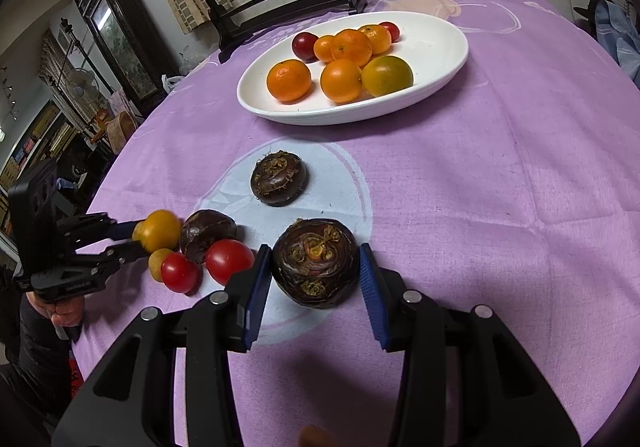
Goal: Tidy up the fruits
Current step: 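Grasp a dark round fruit with the right tool while the left tool approaches yellow citrus, then grasp a small yellow citrus with the left tool and carry both fruits to the plate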
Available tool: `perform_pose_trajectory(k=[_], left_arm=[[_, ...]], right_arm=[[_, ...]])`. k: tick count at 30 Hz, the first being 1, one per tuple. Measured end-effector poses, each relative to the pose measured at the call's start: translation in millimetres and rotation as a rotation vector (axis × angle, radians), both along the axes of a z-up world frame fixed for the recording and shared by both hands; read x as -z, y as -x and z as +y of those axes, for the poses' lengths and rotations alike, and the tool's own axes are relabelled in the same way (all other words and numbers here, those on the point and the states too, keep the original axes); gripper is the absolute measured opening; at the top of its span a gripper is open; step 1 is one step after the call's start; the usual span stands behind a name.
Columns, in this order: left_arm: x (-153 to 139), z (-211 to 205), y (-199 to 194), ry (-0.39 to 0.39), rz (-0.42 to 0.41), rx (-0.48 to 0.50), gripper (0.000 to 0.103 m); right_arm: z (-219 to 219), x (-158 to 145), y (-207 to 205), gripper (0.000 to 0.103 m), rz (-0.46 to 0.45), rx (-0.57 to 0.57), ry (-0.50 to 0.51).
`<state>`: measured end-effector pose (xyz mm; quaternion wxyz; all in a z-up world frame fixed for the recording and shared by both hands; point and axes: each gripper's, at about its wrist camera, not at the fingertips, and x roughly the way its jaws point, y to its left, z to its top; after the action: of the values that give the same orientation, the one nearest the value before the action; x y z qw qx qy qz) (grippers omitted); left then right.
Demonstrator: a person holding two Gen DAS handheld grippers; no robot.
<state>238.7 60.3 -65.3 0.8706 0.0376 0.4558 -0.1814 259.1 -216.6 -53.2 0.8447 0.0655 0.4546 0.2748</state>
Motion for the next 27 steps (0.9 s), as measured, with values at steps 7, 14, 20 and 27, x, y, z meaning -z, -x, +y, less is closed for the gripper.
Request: perform_pose_trajectory(k=[7,14,20,27], left_arm=[[-2,4,14,0.0,-0.008,-0.042,0.025],[-31,13,16,0.125,-0.096,-0.121,0.025],[-77,-23,-42,0.196,-0.193,-0.108,0.025],[-75,-62,-143,0.141,-0.142,-0.113,0.025]], right_arm=[[2,-4,4,0.044,-0.025,-0.01,0.0],[5,-19,5,0.044,-0.105,-0.025,-0.034],[3,-52,-40,0.044,-0.235,0.099,-0.068],[1,-39,-117,0.044,-0.201,0.194,-0.074]])
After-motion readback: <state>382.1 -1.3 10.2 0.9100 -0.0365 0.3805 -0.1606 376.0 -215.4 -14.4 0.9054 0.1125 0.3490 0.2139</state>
